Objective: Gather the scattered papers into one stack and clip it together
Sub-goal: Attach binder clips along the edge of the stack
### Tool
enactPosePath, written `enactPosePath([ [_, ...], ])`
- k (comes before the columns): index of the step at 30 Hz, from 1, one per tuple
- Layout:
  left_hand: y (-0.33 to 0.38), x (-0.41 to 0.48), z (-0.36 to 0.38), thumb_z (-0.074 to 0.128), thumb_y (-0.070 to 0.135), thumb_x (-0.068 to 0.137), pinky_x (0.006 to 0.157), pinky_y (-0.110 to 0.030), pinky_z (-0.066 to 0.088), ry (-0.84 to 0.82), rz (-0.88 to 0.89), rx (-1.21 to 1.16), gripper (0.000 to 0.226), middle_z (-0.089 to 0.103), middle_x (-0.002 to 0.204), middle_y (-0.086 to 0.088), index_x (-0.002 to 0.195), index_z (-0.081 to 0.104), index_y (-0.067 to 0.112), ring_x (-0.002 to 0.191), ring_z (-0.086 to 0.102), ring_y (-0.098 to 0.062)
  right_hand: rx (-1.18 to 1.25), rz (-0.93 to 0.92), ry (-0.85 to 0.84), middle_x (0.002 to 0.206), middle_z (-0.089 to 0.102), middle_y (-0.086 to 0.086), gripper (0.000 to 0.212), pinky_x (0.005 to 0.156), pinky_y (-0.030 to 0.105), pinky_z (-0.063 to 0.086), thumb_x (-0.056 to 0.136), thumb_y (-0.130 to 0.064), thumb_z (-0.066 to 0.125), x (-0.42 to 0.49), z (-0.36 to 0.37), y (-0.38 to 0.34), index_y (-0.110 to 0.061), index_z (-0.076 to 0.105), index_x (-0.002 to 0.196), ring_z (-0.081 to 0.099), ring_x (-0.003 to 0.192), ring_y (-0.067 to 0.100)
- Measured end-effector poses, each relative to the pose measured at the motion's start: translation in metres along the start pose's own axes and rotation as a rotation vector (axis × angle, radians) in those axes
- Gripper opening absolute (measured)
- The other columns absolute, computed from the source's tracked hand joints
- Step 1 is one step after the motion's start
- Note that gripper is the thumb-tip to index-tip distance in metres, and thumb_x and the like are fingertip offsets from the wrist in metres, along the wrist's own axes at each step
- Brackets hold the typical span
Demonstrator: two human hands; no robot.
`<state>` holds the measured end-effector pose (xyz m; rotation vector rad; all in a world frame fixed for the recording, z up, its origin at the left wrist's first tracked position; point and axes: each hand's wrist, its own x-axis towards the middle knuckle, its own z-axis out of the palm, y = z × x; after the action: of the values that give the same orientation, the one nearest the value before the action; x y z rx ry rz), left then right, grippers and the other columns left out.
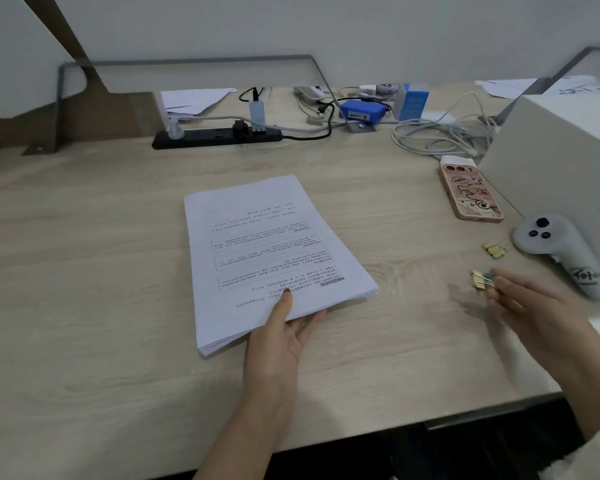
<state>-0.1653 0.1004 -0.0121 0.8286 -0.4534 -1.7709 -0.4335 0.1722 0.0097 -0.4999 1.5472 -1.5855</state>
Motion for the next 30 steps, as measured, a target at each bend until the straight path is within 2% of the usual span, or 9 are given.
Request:
enactPosePath([
  [3,0.001,0.0,0.001,0.053,0.008,0.091,0.081,-0.034,0.058,0.011,-0.004,0.007,0.037,0.068,0.12,-0.001,0.127,0.054,0.018,0.106,0.066,-0.02,0.064,0.09,-0.176,0.069,0.073,0.003,0.086,0.058,0.015,0.055,0.03,-0.026,0.088,-0.022,0.027,0.001,-0.003,0.061,0.108,0.07,0.064,0.01],
  [5,0.001,0.0,0.003,0.053,0.008,0.091,0.078,-0.032,0.058,0.039,-0.004,0.016,0.036,0.067,0.12,-0.002,0.126,0.054,0.017,0.105,0.067,-0.021,0.043,0.102,-0.247,0.074,0.073,0.009,0.08,0.058,0.018,0.056,0.029,-0.027,0.092,-0.039,0.053,0.007,-0.003,0.063,0.1,0.071,0.066,0.015],
  [8,0.0,0.001,0.004,0.052,0.012,0.092,0.077,-0.029,0.059,0.04,-0.017,0.069,0.032,0.069,0.117,-0.002,0.124,0.055,0.016,0.101,0.068,-0.019,0.037,0.093,-0.302,0.061,0.069,0.01,0.025,0.053,0.018,0.055,0.064,-0.004,0.072,-0.066,0.098,0.022,0.0,0.064,0.087,0.069,0.055,0.014],
  [10,-0.001,0.002,0.004,0.05,0.018,0.094,0.081,-0.032,0.057,0.038,-0.062,0.143,0.026,0.072,0.108,-0.003,0.118,0.06,0.017,0.093,0.071,-0.018,-0.004,0.066,-0.303,0.056,0.066,0.009,0.009,0.051,0.019,0.055,0.077,0.009,0.061,-0.077,0.123,0.034,0.002,0.063,0.083,0.067,0.05,0.015],
  [13,-0.002,0.0,0.005,0.048,0.03,0.093,0.083,-0.04,0.055,0.033,-0.156,0.237,0.032,0.074,0.102,-0.012,0.114,0.064,0.012,0.092,0.07,-0.029,-0.065,-0.004,-0.282,0.053,0.065,0.005,0.011,0.052,0.022,0.056,0.081,0.012,0.058,-0.086,0.146,0.051,0.002,0.062,0.078,0.065,0.05,0.015],
  [16,-0.002,-0.001,0.007,0.046,0.034,0.093,0.043,-0.02,0.048,0.06,-0.178,0.282,0.034,0.075,0.089,-0.011,0.105,0.067,0.011,0.057,0.068,-0.018,-0.132,-0.069,-0.267,0.055,0.064,0.004,0.013,0.057,0.025,0.057,0.082,0.008,0.06,-0.09,0.156,0.061,-0.003,0.061,0.076,0.066,0.055,0.017],
  [18,0.0,-0.003,0.009,0.048,0.036,0.092,0.034,-0.014,0.033,0.098,-0.195,0.307,0.033,0.072,0.072,-0.003,0.086,0.068,0.011,0.04,0.056,-0.011,-0.168,-0.098,-0.257,0.058,0.064,0.005,0.013,0.058,0.028,0.057,0.082,0.007,0.061,-0.089,0.157,0.066,-0.004,0.059,0.076,0.066,0.055,0.018],
  [24,0.003,-0.003,0.01,0.048,0.049,0.088,0.035,-0.015,0.023,0.104,-0.318,0.331,0.044,0.038,0.049,0.002,0.061,0.046,0.013,0.028,0.033,-0.01,-0.15,-0.044,-0.238,0.058,0.061,0.012,0.03,0.048,0.031,0.049,0.082,0.007,0.061,-0.082,0.154,0.074,-0.012,0.039,0.077,0.061,0.045,0.018],
  [30,0.007,-0.002,0.01,0.05,0.046,0.088,0.043,-0.026,0.028,0.073,-0.31,0.279,0.042,0.038,0.046,0.006,0.059,0.043,0.016,0.037,0.037,-0.014,-0.403,-0.065,-0.356,0.053,0.061,0.007,0.016,0.042,0.028,0.044,0.084,-0.024,0.064,-0.079,0.151,0.073,-0.009,0.057,0.083,0.059,0.043,0.022],
])
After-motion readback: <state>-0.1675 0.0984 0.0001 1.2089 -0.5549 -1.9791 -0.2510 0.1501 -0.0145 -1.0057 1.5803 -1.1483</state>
